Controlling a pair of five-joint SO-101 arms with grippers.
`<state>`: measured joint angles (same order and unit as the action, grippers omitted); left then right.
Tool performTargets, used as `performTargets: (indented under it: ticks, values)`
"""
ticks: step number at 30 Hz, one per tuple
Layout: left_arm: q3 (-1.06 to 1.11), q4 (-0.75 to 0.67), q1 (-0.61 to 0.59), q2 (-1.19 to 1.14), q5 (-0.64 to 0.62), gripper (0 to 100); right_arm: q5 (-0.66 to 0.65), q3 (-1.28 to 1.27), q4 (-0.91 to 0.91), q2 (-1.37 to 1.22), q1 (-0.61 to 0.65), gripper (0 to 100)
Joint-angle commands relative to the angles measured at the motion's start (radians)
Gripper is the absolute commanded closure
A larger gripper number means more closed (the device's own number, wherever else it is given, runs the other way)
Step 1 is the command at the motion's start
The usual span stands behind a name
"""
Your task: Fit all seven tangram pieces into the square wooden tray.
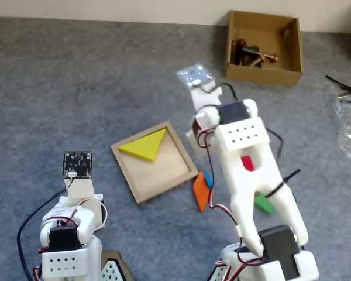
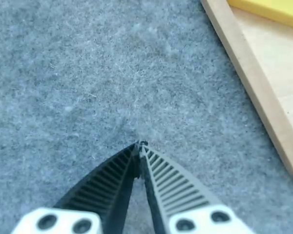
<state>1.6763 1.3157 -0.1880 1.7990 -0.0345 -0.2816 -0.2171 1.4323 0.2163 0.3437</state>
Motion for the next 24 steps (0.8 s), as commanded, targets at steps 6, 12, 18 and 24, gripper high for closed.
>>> performTargets:
  ticks: [6,12,18,24]
  values:
    - [0.021,0.008,-0.008,-0.007,-0.003,100,-0.101,-0.117,0.05,0.087,-0.108,98.8]
    - [0.021,0.008,-0.008,-0.007,-0.003,100,-0.147,-0.254,-0.013,0.087,-0.111,98.8]
    - [0.021,0.008,-0.008,-0.007,-0.003,100,-0.147,-0.344,-0.088,0.087,-0.111,90.8]
    - [0.021,0.008,-0.008,-0.007,-0.003,100,-0.144,-0.343,-0.087,0.088,-0.116,89.6]
